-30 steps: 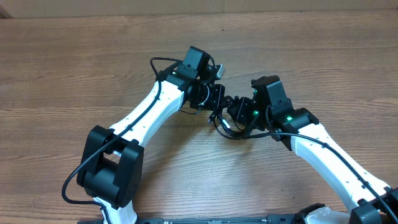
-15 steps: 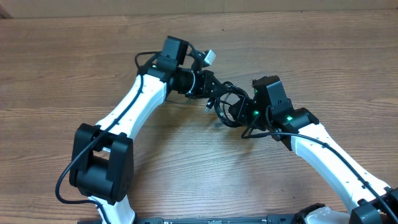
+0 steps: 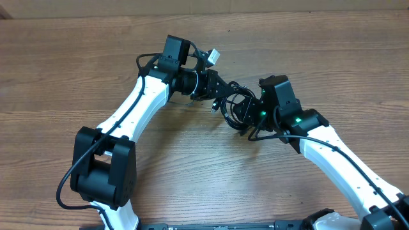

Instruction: Untangle cables

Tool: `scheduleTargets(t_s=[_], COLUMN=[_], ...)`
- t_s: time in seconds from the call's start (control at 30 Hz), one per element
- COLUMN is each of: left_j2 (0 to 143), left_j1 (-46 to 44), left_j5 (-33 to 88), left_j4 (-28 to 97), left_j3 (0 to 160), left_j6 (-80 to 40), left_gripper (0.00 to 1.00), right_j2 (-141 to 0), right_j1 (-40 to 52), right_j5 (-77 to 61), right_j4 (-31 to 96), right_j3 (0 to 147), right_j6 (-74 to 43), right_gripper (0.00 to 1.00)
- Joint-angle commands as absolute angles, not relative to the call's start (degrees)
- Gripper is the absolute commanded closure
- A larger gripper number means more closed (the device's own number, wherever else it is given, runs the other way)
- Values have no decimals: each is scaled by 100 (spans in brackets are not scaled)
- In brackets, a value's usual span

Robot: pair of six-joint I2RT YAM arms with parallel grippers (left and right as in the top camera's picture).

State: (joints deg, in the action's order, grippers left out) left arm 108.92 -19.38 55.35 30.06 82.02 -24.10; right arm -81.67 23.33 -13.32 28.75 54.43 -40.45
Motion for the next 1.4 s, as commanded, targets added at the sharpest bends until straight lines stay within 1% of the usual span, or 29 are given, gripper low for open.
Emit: scheduleTargets(t_s=[0.0, 0.1, 0.13, 0.2, 0.3, 0.37, 0.6, 0.73, 0.83, 0.9, 0.97, 1.0, 1.03, 1.07, 1.2, 1.23, 1.37], left_j2=[10899, 10899, 10899, 10899, 10899, 10899, 10899, 10899, 10899, 10899, 10899, 10899, 10899, 10899, 10899, 10899, 10899], left_j1=[-1870, -1870, -1865, -1865, -1865, -1865, -1865, -1865, -1865, -1865, -1865, -1865, -1865, -1865, -1868, -1868, -1879], left_j5=[5629, 5614, 5596, 5594, 5596, 5594, 5586, 5387, 5240, 4967, 4678, 4473, 4427, 4397, 4292, 4292, 4305], left_j4=[2974, 2971, 2971, 2971, 2974, 2974, 2969, 2969, 2969, 2980, 2998, 3002, 3000, 2998, 2995, 2995, 2998], left_j3=[8224, 8224, 8224, 8224, 8224, 8224, 8224, 8224, 8224, 8224, 8224, 8224, 8224, 8224, 8224, 8224, 8224], left_j6=[-2637, -2637, -2639, -2641, -2641, -2692, -2698, -2676, -2362, -2265, -2270, -2272, -2272, -2272, -2283, -2327, -2541], left_gripper=[96, 96, 96, 96, 96, 96, 96, 96, 96, 96, 96, 96, 96, 96, 96, 96, 96], right_j2=[-7824, -7616, -7564, -7516, -7524, -7553, -7566, -7566, -7566, -7561, -7518, -7467, -7435, -7408, -7408, -7417, -7498], right_j1=[2283, 2274, 2274, 2274, 2274, 2274, 2281, 2281, 2272, 2274, 2274, 2274, 2274, 2279, 2344, 2373, 2493], right_j5=[-1315, -1426, -1444, -1448, -1463, -1525, -1942, -2086, -2038, -2080, -2202, -2294, -2327, -2327, -2268, -2209, -2021], right_j4=[2943, 3015, 3061, 3179, 3275, 3267, 3319, 3538, 3701, 3695, 3693, 3704, 3726, 3760, 4056, 4125, 4169], right_j3=[5784, 5828, 5828, 5828, 5826, 5826, 5824, 5824, 5824, 5826, 5826, 5826, 5826, 5826, 5824, 5822, 5819], right_j6=[-4053, -4117, -4263, -4670, -5441, -5795, -5918, -5907, -5601, -5179, -4845, -4635, -4534, -4475, -4442, -4445, -4447], right_gripper=[59, 60, 63, 73, 92, 96, 96, 96, 96, 88, 75, 65, 61, 59, 61, 63, 68])
